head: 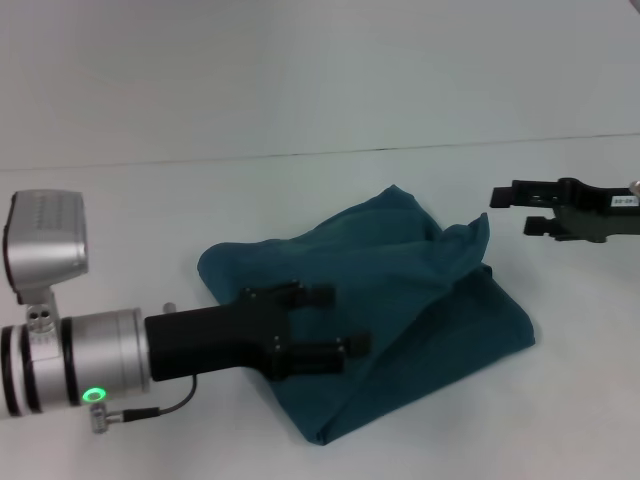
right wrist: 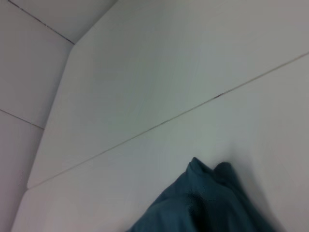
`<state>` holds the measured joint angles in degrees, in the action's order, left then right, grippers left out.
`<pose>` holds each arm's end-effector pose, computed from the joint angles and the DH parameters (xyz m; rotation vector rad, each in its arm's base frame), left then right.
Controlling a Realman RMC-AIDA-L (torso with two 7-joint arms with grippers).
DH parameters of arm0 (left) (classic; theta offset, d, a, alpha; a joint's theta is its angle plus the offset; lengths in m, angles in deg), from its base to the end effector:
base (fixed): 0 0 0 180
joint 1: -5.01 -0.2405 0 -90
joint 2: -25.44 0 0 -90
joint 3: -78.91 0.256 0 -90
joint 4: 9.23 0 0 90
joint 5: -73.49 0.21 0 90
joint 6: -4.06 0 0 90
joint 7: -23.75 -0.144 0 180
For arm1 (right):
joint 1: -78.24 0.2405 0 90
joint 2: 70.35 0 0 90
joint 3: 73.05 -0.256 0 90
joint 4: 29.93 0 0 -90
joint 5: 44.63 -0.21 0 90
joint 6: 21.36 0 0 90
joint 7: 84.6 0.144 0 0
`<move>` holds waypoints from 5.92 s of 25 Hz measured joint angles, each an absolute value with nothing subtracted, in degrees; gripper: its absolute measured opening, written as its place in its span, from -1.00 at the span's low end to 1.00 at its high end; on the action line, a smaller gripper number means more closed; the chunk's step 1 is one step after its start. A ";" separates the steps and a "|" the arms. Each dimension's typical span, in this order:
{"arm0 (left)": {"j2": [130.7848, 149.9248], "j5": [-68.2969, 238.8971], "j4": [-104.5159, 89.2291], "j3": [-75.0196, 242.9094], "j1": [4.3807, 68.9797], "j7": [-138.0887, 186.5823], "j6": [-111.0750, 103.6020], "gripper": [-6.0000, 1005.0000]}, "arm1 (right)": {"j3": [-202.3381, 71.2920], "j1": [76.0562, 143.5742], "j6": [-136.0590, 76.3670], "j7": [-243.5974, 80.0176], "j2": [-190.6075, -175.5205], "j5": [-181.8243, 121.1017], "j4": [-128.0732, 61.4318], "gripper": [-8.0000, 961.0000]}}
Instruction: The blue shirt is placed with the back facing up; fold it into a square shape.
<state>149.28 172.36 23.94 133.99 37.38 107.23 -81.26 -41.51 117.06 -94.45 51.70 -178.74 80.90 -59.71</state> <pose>-0.2027 0.3244 -0.0599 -2.8036 -0.7344 -0.9694 0.2994 0.4009 0.0675 -1.9944 1.8087 0.6437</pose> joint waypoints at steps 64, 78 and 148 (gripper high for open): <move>149.01 181.72 28.54 132.35 34.98 105.22 -80.37 0.80 | -41.88 120.81 -90.29 64.16 -182.01 78.39 -49.78 0.93; 149.06 181.78 28.56 132.46 35.14 105.22 -80.51 0.80 | -41.85 120.23 -92.14 64.31 -181.98 78.32 -49.79 0.92; 149.19 181.23 28.63 130.19 35.55 108.95 -80.22 0.80 | -38.62 124.76 -88.52 28.33 -184.70 69.02 -59.30 -0.90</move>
